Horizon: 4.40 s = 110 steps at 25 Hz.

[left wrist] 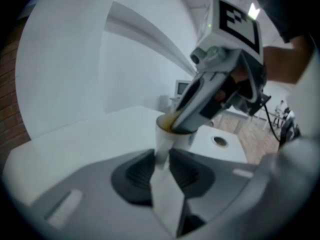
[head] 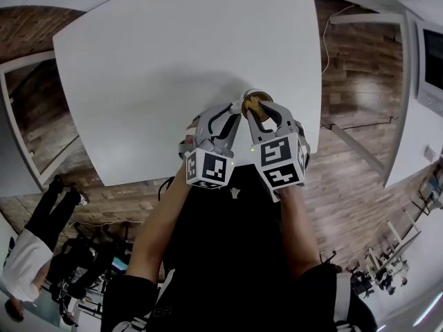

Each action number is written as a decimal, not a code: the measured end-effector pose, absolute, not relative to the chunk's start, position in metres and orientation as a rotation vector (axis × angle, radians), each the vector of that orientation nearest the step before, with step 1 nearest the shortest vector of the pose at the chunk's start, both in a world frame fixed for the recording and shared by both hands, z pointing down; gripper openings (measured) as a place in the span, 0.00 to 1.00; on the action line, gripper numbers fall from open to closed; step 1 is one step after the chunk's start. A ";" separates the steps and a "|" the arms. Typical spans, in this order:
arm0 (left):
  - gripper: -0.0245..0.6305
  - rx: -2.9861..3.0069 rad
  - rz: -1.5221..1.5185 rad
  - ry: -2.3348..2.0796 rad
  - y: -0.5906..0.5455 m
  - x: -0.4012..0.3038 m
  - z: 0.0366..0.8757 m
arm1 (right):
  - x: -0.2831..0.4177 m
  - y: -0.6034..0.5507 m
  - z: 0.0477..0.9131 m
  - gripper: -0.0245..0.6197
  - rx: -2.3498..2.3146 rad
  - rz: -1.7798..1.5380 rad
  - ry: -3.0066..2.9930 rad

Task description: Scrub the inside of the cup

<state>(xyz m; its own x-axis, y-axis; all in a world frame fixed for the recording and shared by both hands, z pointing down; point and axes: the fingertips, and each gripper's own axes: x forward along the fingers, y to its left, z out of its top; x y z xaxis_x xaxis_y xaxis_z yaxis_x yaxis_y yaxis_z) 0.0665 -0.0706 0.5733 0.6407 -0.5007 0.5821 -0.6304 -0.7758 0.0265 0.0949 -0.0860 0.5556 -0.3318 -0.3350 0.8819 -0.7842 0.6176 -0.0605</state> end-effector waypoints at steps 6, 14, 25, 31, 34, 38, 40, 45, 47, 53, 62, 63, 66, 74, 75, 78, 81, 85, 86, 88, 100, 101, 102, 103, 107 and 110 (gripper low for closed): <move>0.17 2.639 0.855 -0.940 -0.066 0.066 0.573 | 0.095 -0.087 0.534 0.15 0.839 0.540 -1.915; 0.17 2.628 0.841 -0.956 -0.067 0.067 0.573 | 0.105 -0.086 0.545 0.14 0.828 0.543 -1.885; 0.15 2.620 0.852 -0.943 -0.061 0.072 0.573 | 0.093 -0.100 0.538 0.14 0.921 0.674 -2.030; 0.15 2.601 0.850 -0.956 -0.058 0.075 0.572 | 0.092 -0.097 0.552 0.14 0.929 0.826 -2.009; 0.15 2.607 0.857 -0.962 -0.058 0.076 0.572 | 0.090 -0.097 0.561 0.14 0.892 0.754 -1.964; 0.14 2.613 0.861 -0.960 -0.059 0.075 0.571 | 0.090 -0.105 0.548 0.14 0.922 0.624 -2.015; 0.14 2.615 0.863 -0.955 -0.060 0.075 0.571 | 0.093 -0.112 0.530 0.14 0.991 0.532 -2.071; 0.14 2.618 0.866 -0.959 -0.062 0.073 0.571 | 0.094 -0.110 0.533 0.13 0.989 0.476 -2.051; 0.14 2.620 0.865 -0.961 -0.062 0.074 0.570 | 0.093 -0.109 0.543 0.13 0.942 0.494 -2.003; 0.14 2.623 0.868 -0.964 -0.063 0.075 0.572 | 0.089 -0.109 0.566 0.13 0.843 0.543 -1.895; 0.14 2.608 0.866 -0.975 -0.063 0.073 0.574 | 0.084 -0.104 0.531 0.13 0.919 0.674 -2.139; 0.14 2.603 0.864 -0.979 -0.063 0.073 0.574 | 0.085 -0.104 0.526 0.13 0.940 0.666 -2.152; 0.14 2.594 0.873 -0.988 -0.063 0.071 0.576 | 0.090 -0.105 0.507 0.13 1.019 0.639 -2.192; 0.20 2.565 0.890 -0.956 -0.048 0.054 0.570 | 0.108 -0.093 0.450 0.13 1.204 0.567 -2.286; 0.20 2.561 0.879 -0.970 -0.047 0.048 0.564 | 0.111 -0.091 0.442 0.13 1.227 0.556 -2.299; 0.20 2.562 0.803 -1.041 -0.049 0.032 0.532 | 0.122 -0.087 0.418 0.13 1.298 0.515 -2.335; 0.19 2.592 0.719 -1.123 -0.051 0.021 0.489 | 0.129 -0.082 0.402 0.13 1.344 0.502 -2.353; 0.12 2.661 0.626 -1.242 -0.059 0.007 0.432 | 0.124 -0.082 0.379 0.13 1.379 0.472 -2.413; 0.08 2.676 0.592 -1.267 -0.060 0.005 0.418 | 0.124 -0.082 0.371 0.13 1.397 0.444 -2.431; 0.04 2.701 0.496 -1.308 -0.060 0.004 0.392 | 0.124 -0.078 0.356 0.13 1.432 0.382 -2.454; 0.04 2.715 0.244 -1.471 -0.052 -0.008 0.343 | 0.119 -0.051 0.356 0.13 1.551 0.431 -2.461; 0.04 2.720 0.240 -1.469 -0.053 -0.007 0.342 | 0.119 -0.051 0.356 0.13 1.551 0.430 -2.461; 0.04 2.729 0.243 -1.465 -0.053 -0.006 0.342 | 0.119 -0.050 0.356 0.13 1.552 0.430 -2.461; 0.04 2.738 0.248 -1.458 -0.052 -0.004 0.342 | 0.119 -0.050 0.356 0.13 1.553 0.430 -2.461; 0.04 2.749 0.256 -1.432 -0.051 0.001 0.343 | 0.119 -0.048 0.356 0.13 1.554 0.434 -2.460; 0.04 2.761 0.267 -1.419 -0.051 0.002 0.344 | 0.118 -0.047 0.357 0.13 1.552 0.434 -2.453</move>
<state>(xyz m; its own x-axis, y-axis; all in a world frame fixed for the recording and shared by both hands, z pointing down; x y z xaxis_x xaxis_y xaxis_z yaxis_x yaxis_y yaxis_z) 0.0022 -0.0515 0.3439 0.5706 -0.8048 0.1635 -0.8092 -0.5849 -0.0549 0.1175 -0.0474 0.3574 -0.4258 -0.8440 0.3260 -0.9047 0.4037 -0.1364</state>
